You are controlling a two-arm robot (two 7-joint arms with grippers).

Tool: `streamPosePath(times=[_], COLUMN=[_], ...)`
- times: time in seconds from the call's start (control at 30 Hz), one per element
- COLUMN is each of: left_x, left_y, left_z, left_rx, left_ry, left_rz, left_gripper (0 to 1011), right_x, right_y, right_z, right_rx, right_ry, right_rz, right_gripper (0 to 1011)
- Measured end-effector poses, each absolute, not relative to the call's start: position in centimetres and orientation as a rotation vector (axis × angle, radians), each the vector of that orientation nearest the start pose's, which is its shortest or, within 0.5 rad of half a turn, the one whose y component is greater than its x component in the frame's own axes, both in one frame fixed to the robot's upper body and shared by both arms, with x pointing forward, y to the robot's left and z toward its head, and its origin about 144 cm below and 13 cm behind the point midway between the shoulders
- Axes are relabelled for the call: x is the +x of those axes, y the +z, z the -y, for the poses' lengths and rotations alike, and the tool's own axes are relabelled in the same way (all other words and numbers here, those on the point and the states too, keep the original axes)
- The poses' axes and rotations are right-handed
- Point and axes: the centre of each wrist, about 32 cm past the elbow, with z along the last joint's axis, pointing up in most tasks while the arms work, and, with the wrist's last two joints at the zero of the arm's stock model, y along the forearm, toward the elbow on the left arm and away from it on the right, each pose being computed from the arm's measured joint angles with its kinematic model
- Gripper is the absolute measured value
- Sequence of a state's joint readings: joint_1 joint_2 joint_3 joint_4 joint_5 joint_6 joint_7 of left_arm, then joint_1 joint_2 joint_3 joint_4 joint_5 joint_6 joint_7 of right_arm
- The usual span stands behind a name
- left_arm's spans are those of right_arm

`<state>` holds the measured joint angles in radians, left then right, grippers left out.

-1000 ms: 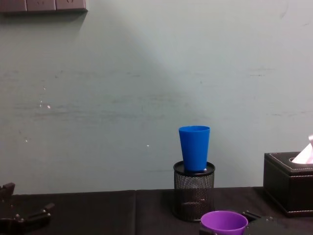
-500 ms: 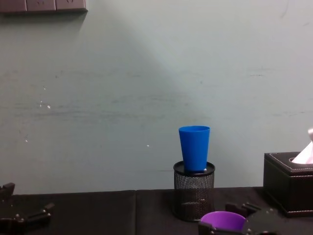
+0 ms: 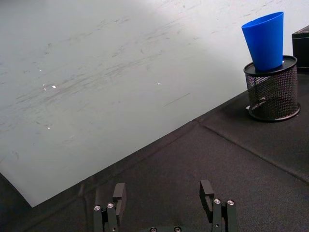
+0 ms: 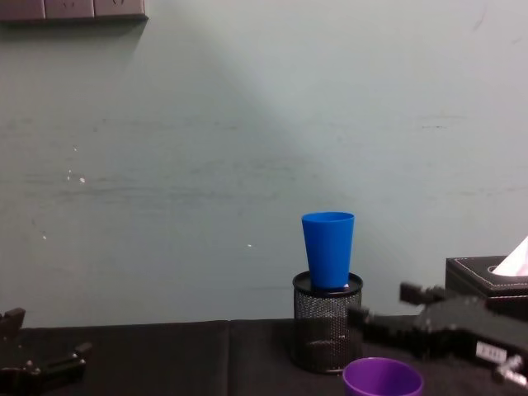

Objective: Pick up one cup with a gripper and tap it against the other cup.

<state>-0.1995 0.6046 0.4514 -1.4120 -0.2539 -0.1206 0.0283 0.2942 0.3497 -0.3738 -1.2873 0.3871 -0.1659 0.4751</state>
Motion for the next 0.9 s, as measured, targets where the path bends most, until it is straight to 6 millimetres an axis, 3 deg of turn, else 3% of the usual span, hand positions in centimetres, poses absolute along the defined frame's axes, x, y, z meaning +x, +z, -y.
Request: streamPosePath(times=[0.23, 0.53, 0.9], left_x=[48.9, 48.9, 48.9], left_y=[114.0, 114.0, 114.0], left_z=[-31.0, -31.0, -31.0], left_rx=[0.304, 0.304, 0.304], left_ry=[1.248, 1.248, 1.248], left_rz=[0.285, 0.285, 0.285], left_gripper=[1000, 1000, 1000], right_x=[52.6, 52.2, 52.3], right_y=[115.4, 115.3, 114.5], right_z=[24.7, 23.7, 23.0], right_rx=[0.038, -0.045, -0.134], right_ry=[-1.027, -1.253, -1.331], right_rz=[0.082, -0.005, -0.051], right_gripper=[1003, 1003, 1003])
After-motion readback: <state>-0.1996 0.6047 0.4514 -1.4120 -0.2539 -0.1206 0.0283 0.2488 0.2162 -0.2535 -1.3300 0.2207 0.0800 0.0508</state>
